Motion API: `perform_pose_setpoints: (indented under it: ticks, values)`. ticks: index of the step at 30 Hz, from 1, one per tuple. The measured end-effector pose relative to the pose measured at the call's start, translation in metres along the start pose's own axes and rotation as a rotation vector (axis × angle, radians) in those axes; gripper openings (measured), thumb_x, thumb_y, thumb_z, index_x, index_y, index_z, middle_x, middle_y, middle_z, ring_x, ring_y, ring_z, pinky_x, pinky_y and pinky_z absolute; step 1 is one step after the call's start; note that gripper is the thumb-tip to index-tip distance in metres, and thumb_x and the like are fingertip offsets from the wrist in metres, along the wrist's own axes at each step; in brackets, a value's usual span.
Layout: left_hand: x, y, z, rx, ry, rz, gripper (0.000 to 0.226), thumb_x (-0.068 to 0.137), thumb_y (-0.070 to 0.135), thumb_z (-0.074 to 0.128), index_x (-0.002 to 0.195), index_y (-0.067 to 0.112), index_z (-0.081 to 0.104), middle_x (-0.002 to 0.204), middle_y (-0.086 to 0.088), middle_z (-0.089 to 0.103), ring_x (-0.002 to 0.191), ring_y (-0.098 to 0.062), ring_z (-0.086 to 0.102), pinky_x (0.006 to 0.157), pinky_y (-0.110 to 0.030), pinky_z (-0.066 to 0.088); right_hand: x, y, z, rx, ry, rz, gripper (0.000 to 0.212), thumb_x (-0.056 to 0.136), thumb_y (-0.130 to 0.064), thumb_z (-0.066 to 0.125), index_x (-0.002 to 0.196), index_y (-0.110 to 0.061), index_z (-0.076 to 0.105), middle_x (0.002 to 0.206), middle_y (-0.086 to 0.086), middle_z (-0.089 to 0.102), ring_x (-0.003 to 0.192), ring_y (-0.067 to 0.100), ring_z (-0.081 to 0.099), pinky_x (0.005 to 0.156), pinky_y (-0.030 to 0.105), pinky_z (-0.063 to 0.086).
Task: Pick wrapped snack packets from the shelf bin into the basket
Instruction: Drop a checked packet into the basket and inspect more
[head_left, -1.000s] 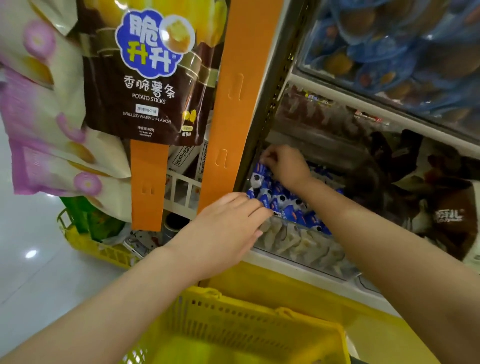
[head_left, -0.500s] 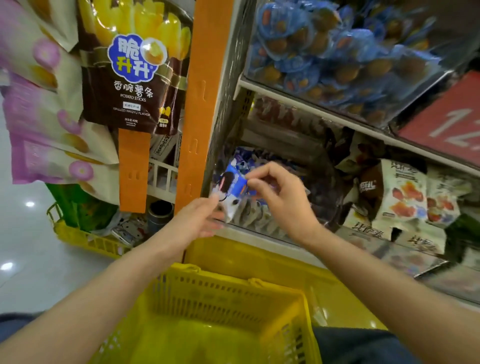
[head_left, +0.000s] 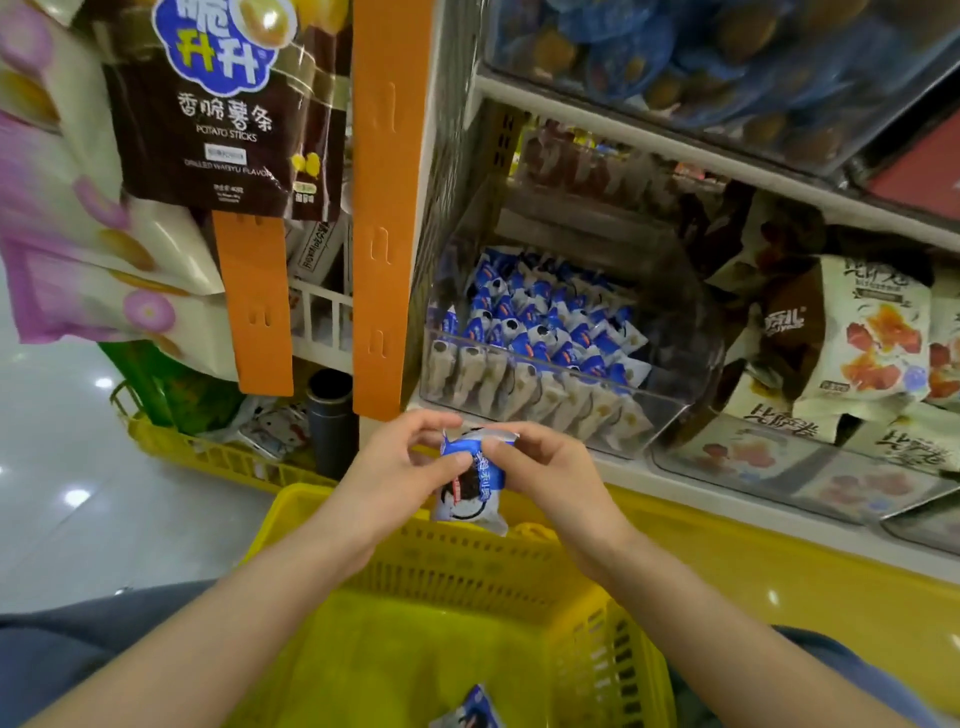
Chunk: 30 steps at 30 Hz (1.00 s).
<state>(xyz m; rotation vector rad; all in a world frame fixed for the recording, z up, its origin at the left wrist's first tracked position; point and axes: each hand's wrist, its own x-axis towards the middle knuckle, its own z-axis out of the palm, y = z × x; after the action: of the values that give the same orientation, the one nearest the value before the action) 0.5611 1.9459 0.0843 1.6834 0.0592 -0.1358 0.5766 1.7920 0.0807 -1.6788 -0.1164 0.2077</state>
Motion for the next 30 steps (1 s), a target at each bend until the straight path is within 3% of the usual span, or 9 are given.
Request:
perform_pose_setpoints:
  ticks: [3, 5, 8, 12, 18, 20, 25, 28, 30]
  values:
    - [0.004, -0.002, 0.008, -0.016, 0.031, 0.013, 0.014, 0.088, 0.016, 0.062, 0.099, 0.023, 0.063, 0.099, -0.001, 0.064, 0.089, -0.012, 0.064, 0.063, -0.013, 0.052, 0.003, 0.002, 0.000, 0.053, 0.057, 0.042, 0.012, 0.090, -0.011, 0.057, 0.090, -0.008, 0.068, 0.082, 0.008, 0.072, 0.072, 0.011, 0.067, 0.064, 0.021, 0.054]
    - [0.005, -0.002, 0.012, -0.064, 0.034, 0.018, 0.007, 0.088, 0.020, 0.060, 0.090, 0.017, 0.066, 0.090, -0.004, 0.067, 0.073, -0.001, 0.064, 0.061, -0.012, 0.051, 0.003, 0.003, 0.000, 0.013, 0.102, 0.035, 0.016, 0.090, -0.014, 0.057, 0.091, 0.000, 0.066, 0.087, 0.023, 0.069, 0.076, 0.022, 0.066, 0.070, 0.035, 0.054]
    - [0.006, -0.005, 0.016, -0.091, 0.034, -0.010, 0.019, 0.089, 0.024, 0.058, 0.077, 0.011, 0.063, 0.079, -0.008, 0.066, 0.061, 0.000, 0.062, 0.055, -0.012, 0.049, 0.000, 0.005, 0.002, -0.068, 0.143, -0.011, 0.023, 0.089, -0.016, 0.059, 0.087, 0.007, 0.064, 0.089, 0.035, 0.063, 0.079, 0.041, 0.062, 0.074, 0.053, 0.049]
    - [0.003, -0.009, 0.019, -0.130, 0.043, -0.040, 0.028, 0.092, 0.025, 0.054, 0.075, 0.004, 0.062, 0.070, -0.009, 0.064, 0.057, -0.004, 0.062, 0.053, -0.015, 0.050, -0.007, 0.005, 0.005, -0.213, 0.156, -0.131, 0.013, 0.088, -0.017, 0.061, 0.078, -0.009, 0.064, 0.073, 0.014, 0.065, 0.067, 0.023, 0.059, 0.069, 0.046, 0.050]
    - [-0.004, -0.009, 0.015, -0.177, -0.020, -0.064, 0.028, 0.091, 0.032, 0.052, 0.076, 0.012, 0.066, 0.081, -0.008, 0.072, 0.073, -0.011, 0.070, 0.061, -0.019, 0.055, -0.015, 0.003, -0.001, -0.634, 0.164, -0.448, 0.015, 0.087, -0.029, 0.060, 0.084, -0.015, 0.066, 0.076, -0.008, 0.062, 0.073, 0.007, 0.059, 0.065, 0.029, 0.051]
    - [-0.006, -0.009, 0.014, -0.181, -0.043, -0.090, 0.030, 0.090, 0.035, 0.052, 0.085, 0.009, 0.067, 0.084, -0.007, 0.073, 0.076, -0.011, 0.069, 0.066, -0.021, 0.056, -0.016, 0.002, -0.001, -0.571, 0.169, -0.390, 0.012, 0.088, -0.027, 0.061, 0.083, -0.018, 0.066, 0.075, -0.009, 0.063, 0.073, 0.007, 0.060, 0.064, 0.028, 0.051]
    - [-0.010, -0.008, 0.016, -0.163, -0.094, -0.170, 0.025, 0.082, 0.020, 0.067, 0.104, 0.014, 0.060, 0.094, -0.005, 0.071, 0.074, -0.010, 0.069, 0.063, -0.023, 0.056, -0.013, -0.001, -0.004, -0.056, 0.277, -0.033, 0.012, 0.092, -0.012, 0.053, 0.084, -0.010, 0.062, 0.079, 0.008, 0.066, 0.065, 0.006, 0.063, 0.053, 0.018, 0.051]
    - [-0.010, -0.009, 0.016, -0.197, 0.015, -0.123, 0.026, 0.081, 0.015, 0.069, 0.105, 0.016, 0.059, 0.093, -0.001, 0.071, 0.072, -0.006, 0.068, 0.059, -0.019, 0.053, -0.014, -0.004, -0.009, 0.109, 0.230, 0.131, 0.014, 0.095, -0.012, 0.049, 0.098, -0.002, 0.059, 0.089, 0.010, 0.068, 0.068, 0.005, 0.066, 0.055, 0.018, 0.053]
    - [-0.008, -0.010, 0.013, -0.218, 0.116, -0.094, 0.021, 0.081, 0.020, 0.068, 0.101, 0.020, 0.060, 0.091, 0.002, 0.072, 0.077, -0.006, 0.068, 0.063, -0.018, 0.052, -0.015, -0.005, -0.010, 0.101, 0.149, 0.202, 0.014, 0.095, -0.008, 0.048, 0.105, -0.003, 0.055, 0.096, 0.013, 0.068, 0.072, 0.009, 0.067, 0.060, 0.020, 0.056]
